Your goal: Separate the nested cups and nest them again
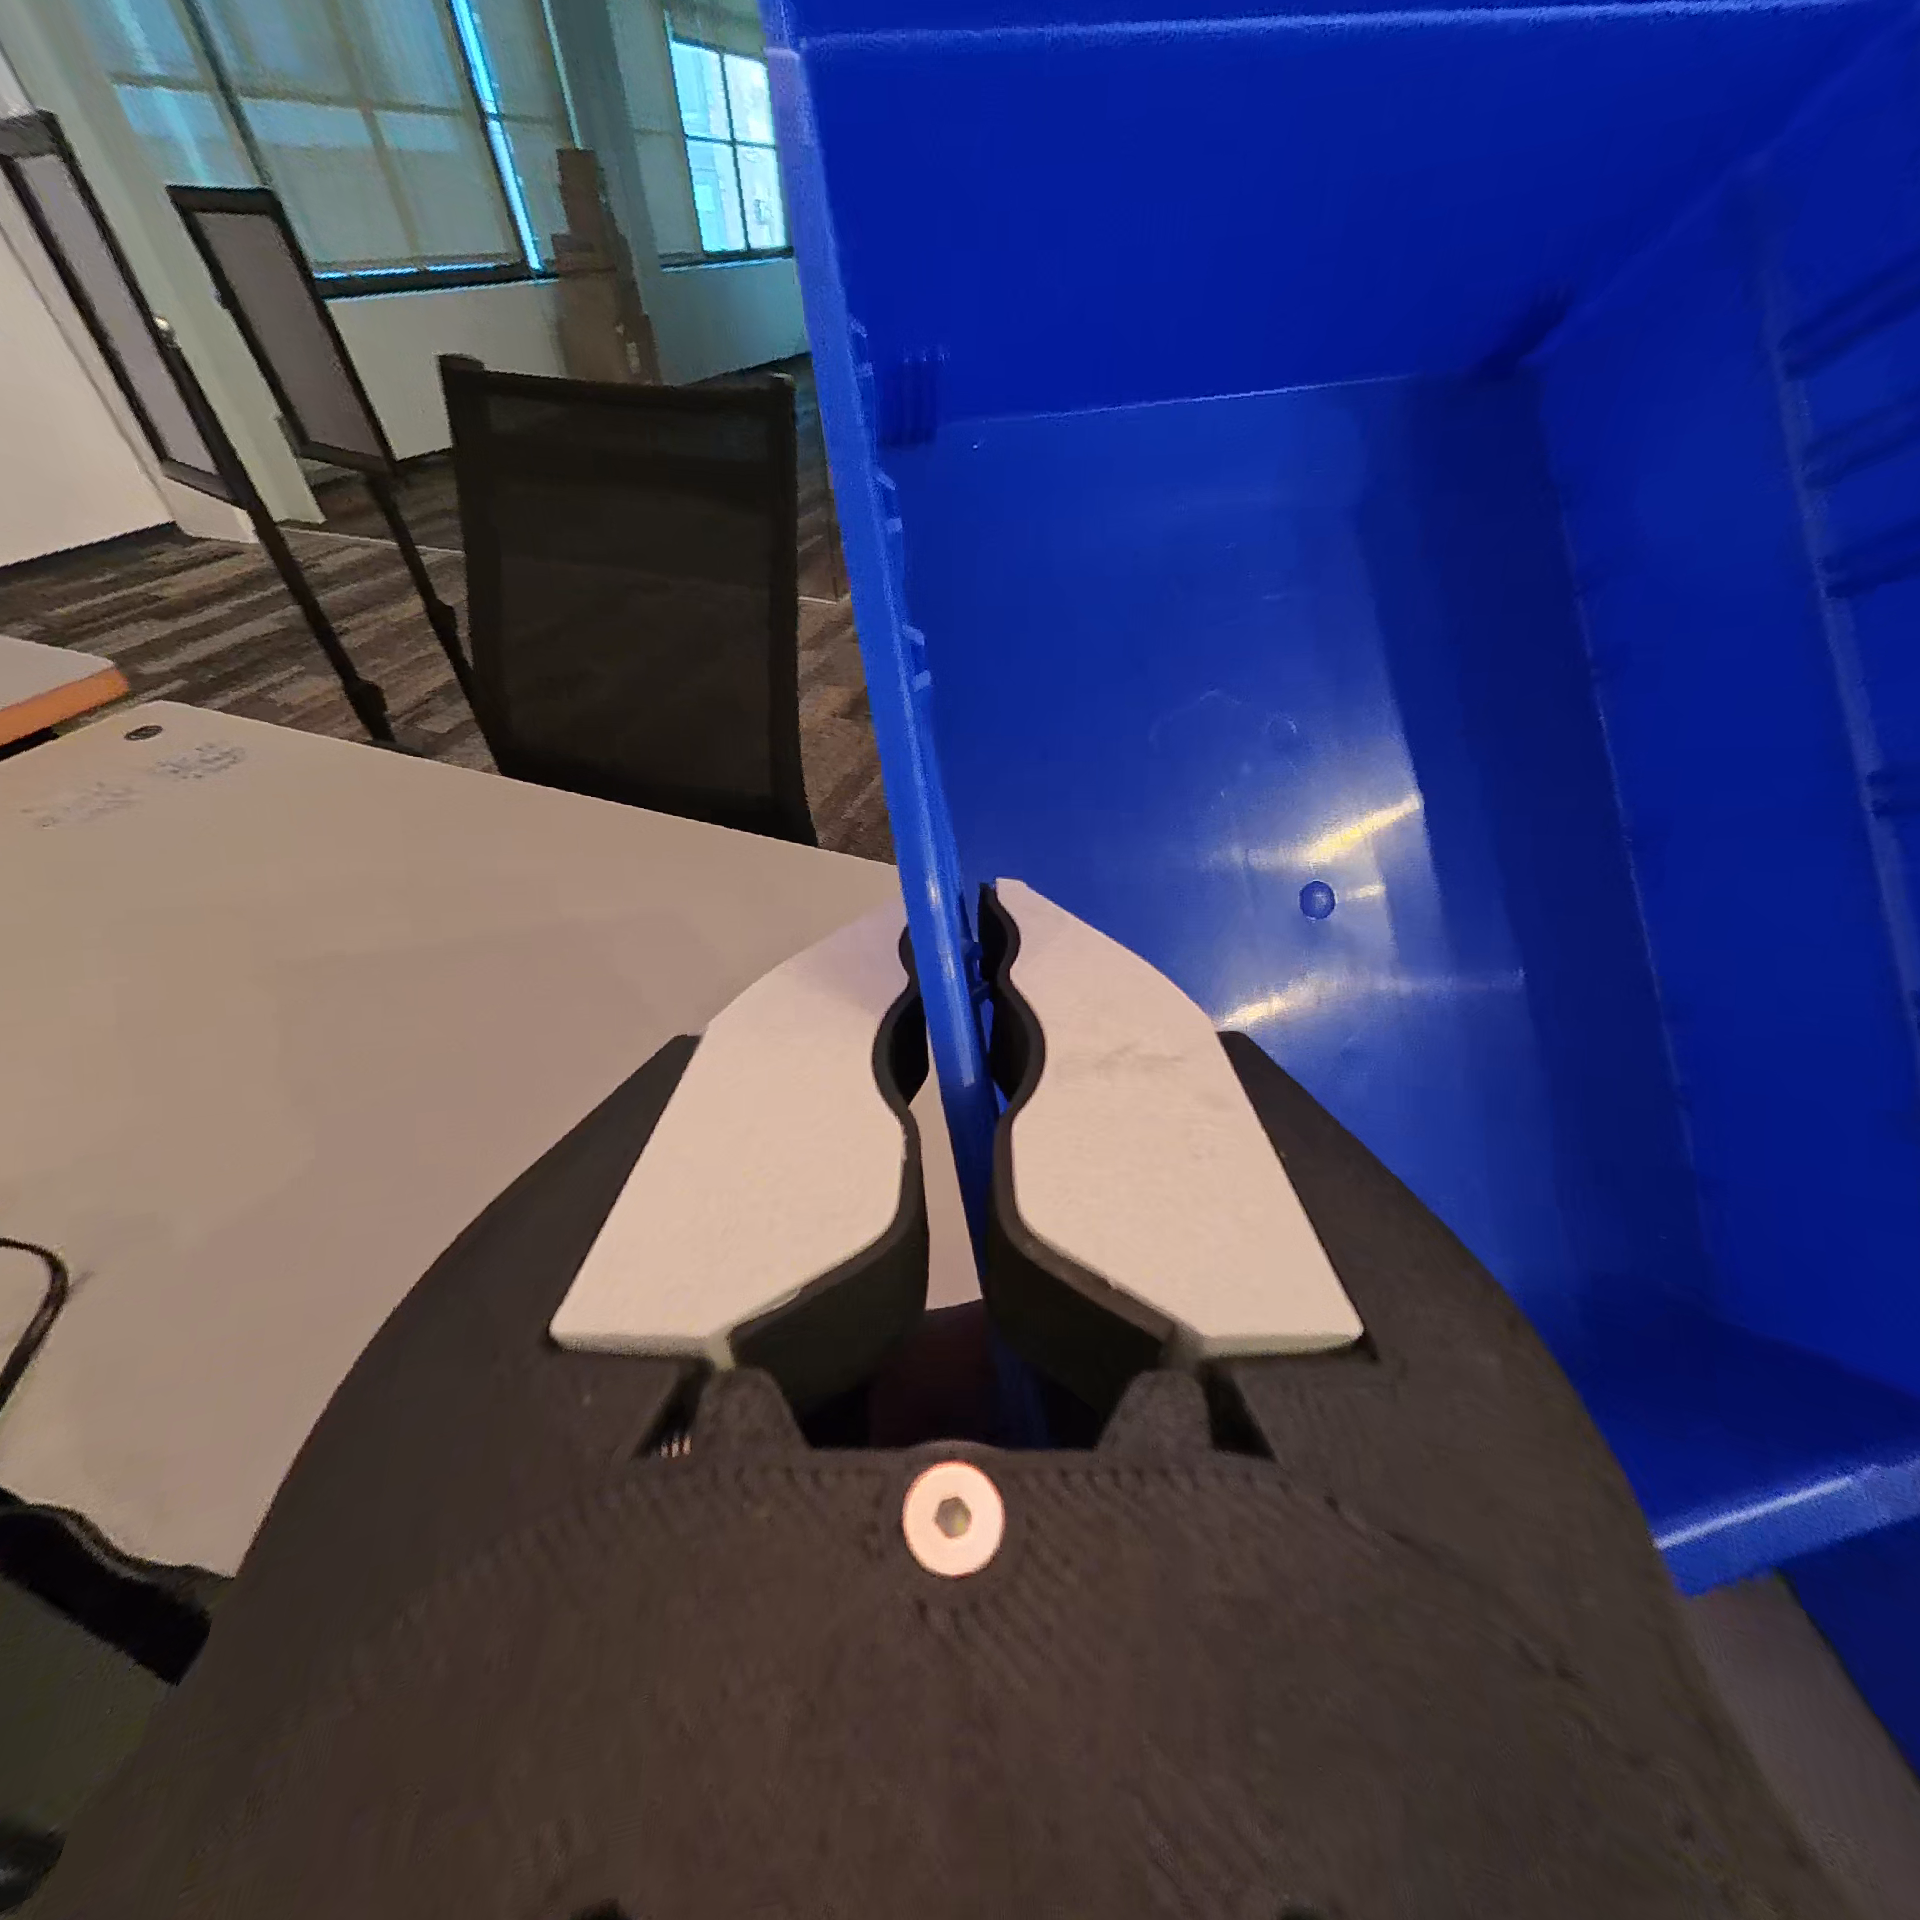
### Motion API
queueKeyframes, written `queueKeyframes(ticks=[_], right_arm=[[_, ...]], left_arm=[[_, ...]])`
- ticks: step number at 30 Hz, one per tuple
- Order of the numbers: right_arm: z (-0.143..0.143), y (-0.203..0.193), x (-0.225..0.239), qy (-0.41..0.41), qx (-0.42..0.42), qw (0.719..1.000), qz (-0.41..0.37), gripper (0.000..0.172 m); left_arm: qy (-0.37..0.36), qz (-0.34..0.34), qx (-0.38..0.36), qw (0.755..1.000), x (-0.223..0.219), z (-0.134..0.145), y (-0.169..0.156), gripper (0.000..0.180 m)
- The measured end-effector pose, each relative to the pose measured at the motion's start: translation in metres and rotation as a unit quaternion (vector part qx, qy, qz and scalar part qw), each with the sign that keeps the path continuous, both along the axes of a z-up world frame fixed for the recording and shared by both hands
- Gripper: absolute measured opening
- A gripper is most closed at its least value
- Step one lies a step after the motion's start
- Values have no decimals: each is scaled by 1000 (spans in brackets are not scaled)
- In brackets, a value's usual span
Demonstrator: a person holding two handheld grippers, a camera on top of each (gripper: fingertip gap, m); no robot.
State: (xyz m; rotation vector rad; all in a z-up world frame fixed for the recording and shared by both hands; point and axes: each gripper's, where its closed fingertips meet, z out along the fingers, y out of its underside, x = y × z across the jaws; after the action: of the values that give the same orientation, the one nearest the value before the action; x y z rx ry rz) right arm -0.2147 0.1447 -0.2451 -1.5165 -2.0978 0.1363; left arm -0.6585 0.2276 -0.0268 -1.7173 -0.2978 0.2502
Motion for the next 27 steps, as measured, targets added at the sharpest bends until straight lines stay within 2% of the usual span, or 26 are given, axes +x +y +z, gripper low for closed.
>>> queueKeyframes(ticks=[12, 18, 24, 25, 27], right_arm=[[0, 82, -79, 15, 1, 989, -148, 28], [-1, 116, -110, 16, 7, 984, -179, 28], [1, 134, -119, 29, 27, 982, -185, 29], [4, 135, -118, 39, 44, 981, -186, 34], [17, 129, -114, 67, 65, 978, -186, 58]], left_arm=[[-6, 49, 34, 998, -21, 10, -30, 6], [-6, 52, 36, 998, -22, 11, -29, 6], [-9, 46, 48, 998, -21, 15, -30, 6], [-9, 43, 51, 998, -19, 17, -30, 6], [-12, 26, 60, 998, -13, 21, -28, 6]])
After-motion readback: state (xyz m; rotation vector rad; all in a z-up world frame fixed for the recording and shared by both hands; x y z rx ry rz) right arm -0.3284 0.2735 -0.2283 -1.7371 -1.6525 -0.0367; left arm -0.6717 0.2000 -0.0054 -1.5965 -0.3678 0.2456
